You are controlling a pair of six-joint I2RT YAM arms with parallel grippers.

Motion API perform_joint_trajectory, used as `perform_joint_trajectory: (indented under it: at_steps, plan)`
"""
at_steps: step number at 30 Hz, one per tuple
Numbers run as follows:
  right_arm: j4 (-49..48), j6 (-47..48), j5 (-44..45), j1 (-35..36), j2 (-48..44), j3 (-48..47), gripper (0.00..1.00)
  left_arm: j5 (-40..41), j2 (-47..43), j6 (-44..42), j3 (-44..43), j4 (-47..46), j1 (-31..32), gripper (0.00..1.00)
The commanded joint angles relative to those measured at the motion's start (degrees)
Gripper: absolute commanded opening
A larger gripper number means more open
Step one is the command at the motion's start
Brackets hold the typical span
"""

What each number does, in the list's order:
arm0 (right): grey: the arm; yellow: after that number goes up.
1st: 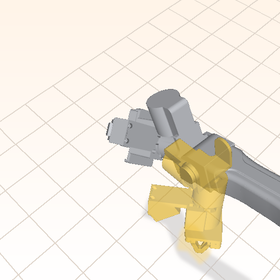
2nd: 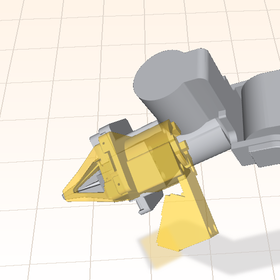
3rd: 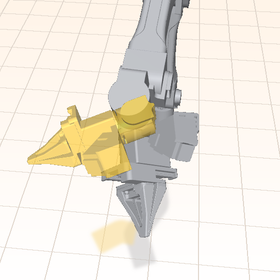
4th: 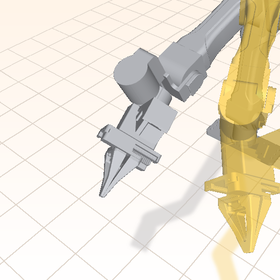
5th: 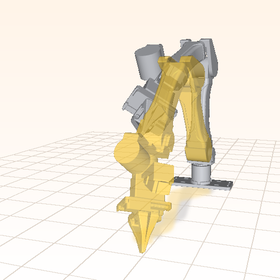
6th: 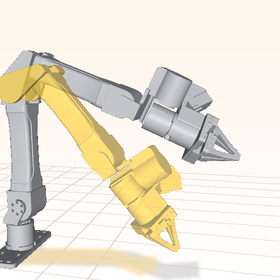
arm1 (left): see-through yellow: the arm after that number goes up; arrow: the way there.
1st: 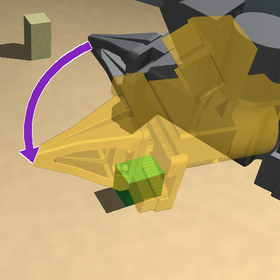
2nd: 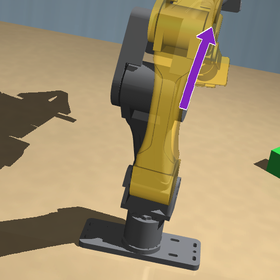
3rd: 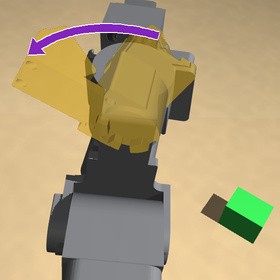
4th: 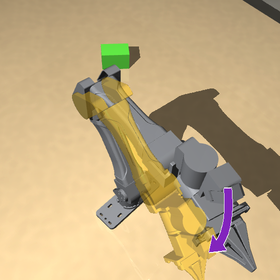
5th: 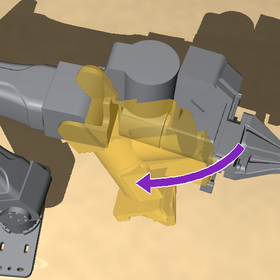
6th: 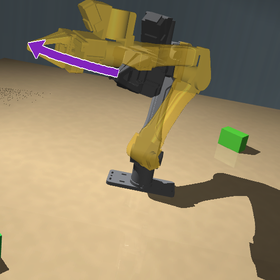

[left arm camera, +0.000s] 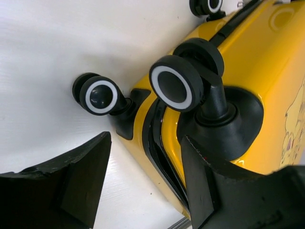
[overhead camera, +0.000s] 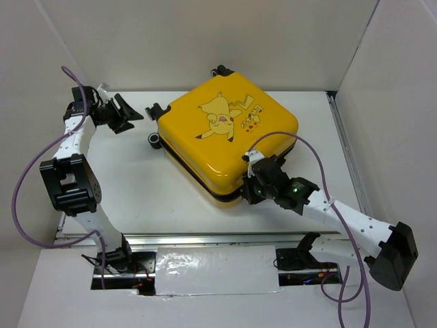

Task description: Pack the luggage

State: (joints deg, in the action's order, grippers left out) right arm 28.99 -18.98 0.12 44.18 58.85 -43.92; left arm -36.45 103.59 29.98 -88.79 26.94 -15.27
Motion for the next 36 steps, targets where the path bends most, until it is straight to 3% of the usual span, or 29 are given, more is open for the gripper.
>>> perform_joint_trajectory:
  at_steps: [1,7,12,16,28,31,36]
  plan:
    - [-1.0,0.0,2.2,4.5,-1.1,-1.1,0.0,1.8,-1.6,4.6,0.2,-1.0,-2.2,0.72]
    - [-6.1,-0.3,7.6,16.1,-0.2,-0.4,0.0,-1.6,2.4,10.4,0.0,-6.1,-5.5,0.71]
    - [-8.7,-2.8,10.5,17.4,-0.5,1.9,0.0,-7.1,10.0,14.2,-4.5,-9.6,-4.9,0.68]
    - [-10.1,-4.8,12.2,18.3,1.6,1.0,0.0,-10.9,14.7,15.7,-3.9,-18.6,-1.8,0.66]
    - [-16.4,-6.3,17.2,24.6,5.5,-4.2,0.0,-18.1,15.5,20.1,8.5,-38.7,6.2,0.58]
    - [-15.7,-8.0,19.5,24.3,4.4,-4.3,0.0,-18.3,13.4,21.0,13.5,-41.9,7.5,0.45]
    - [-13.5,-10.1,19.9,20.0,1.2,-3.4,0.0,-16.9,7.6,20.2,22.2,-44.5,10.7,0.36]
